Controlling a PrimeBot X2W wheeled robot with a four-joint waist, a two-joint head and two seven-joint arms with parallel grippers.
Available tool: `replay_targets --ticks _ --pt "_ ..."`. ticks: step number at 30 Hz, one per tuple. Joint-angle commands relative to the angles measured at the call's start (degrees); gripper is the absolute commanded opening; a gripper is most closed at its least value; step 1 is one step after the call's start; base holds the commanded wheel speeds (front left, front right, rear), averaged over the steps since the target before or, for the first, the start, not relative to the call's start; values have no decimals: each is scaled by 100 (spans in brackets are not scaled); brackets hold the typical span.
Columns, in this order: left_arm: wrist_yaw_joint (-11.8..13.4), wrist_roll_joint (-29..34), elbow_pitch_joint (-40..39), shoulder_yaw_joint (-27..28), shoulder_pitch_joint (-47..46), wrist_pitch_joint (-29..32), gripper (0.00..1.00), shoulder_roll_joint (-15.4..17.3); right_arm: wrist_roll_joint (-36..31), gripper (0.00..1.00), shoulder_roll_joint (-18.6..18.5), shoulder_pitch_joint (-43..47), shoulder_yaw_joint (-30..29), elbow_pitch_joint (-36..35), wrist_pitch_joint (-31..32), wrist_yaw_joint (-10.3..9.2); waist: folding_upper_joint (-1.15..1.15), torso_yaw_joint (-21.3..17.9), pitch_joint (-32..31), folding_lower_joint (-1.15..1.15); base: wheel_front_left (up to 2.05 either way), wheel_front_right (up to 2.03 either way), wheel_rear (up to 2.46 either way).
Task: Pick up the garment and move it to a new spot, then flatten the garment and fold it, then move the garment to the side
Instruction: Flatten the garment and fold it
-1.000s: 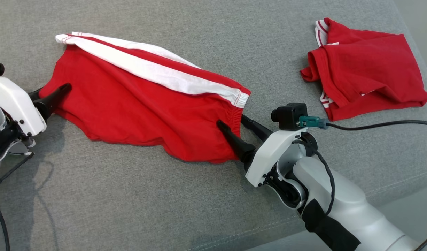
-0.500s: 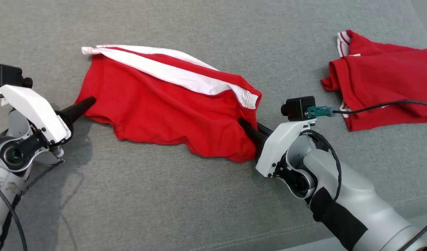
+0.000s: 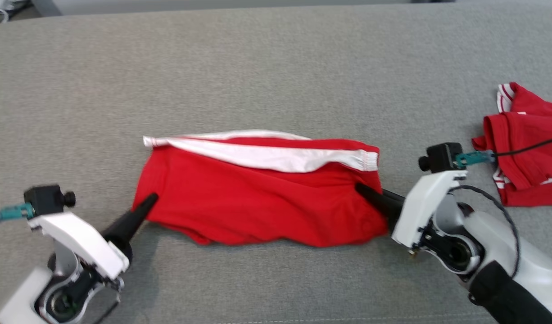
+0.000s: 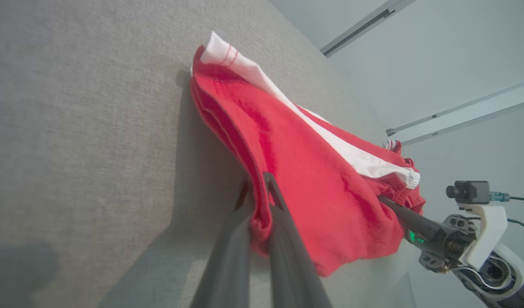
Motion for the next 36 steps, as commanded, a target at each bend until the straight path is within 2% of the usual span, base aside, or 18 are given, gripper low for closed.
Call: replay_targets --ticks 1,6,10,14,19,20,21,22,23,24,25,29,35,36 --pt "17 46 -160 259 -51 -97 0 250 56 0 -100 168 -63 -167 37 0 0 169 -157 0 0 0 0" --pt "270 89 -875 274 699 -502 0 367 239 0 -533 743 -413 -669 329 0 0 334 -264 0 0 0 0" --pt "486 107 -1301 197 1144 -622 0 418 236 0 -663 1255 -741 -928 347 0 0 401 -275 0 0 0 0" --pt "590 113 -1334 94 1264 -627 0 312 51 0 -534 1635 -1022 -962 270 0 0 414 -266 0 0 0 0" --pt "625 142 -999 19 1199 -587 0 195 -220 0 -140 1883 -1324 -876 159 0 0 358 -280 0 0 0 0" --pt "628 161 -929 5 1181 -584 0 180 -287 6 -73 1913 -1367 -857 145 0 0 343 -283 0 0 0 0" --pt "589 115 -879 14 1175 -579 6 137 -351 25 -9 1945 -1406 -840 143 0 0 330 -287 0 0 0 0" --pt "564 111 -821 38 1159 -617 22 115 -388 36 63 1977 -1456 -833 137 0 0 315 -288 0 0 0 0" --pt "553 129 -760 36 1147 -629 82 108 -438 69 125 2000 -1505 -829 120 0 0 299 -293 0 0 0 0" --pt "538 130 -714 32 1140 -630 100 93 -491 91 175 2025 -1541 -826 121 0 0 290 -297 0 0 0 0" --pt "522 142 -671 39 1129 -655 100 81 -529 100 226 2050 -1596 -827 104 0 0 283 -299 0 0 0 0" --pt "537 329 -532 59 1064 -838 100 80 -695 100 386 2115 -1793 -846 60 0 0 263 -300 0 0 0 0" --pt "894 1103 -497 250 899 -1781 100 151 -1098 100 514 2205 -2126 -922 -229 0 0 320 -295 0 0 0 0" --pt "894 1103 -497 250 899 -1781 100 151 -1098 100 514 2205 -2126 -922 -229 0 0 320 -295 0 0 0 0"
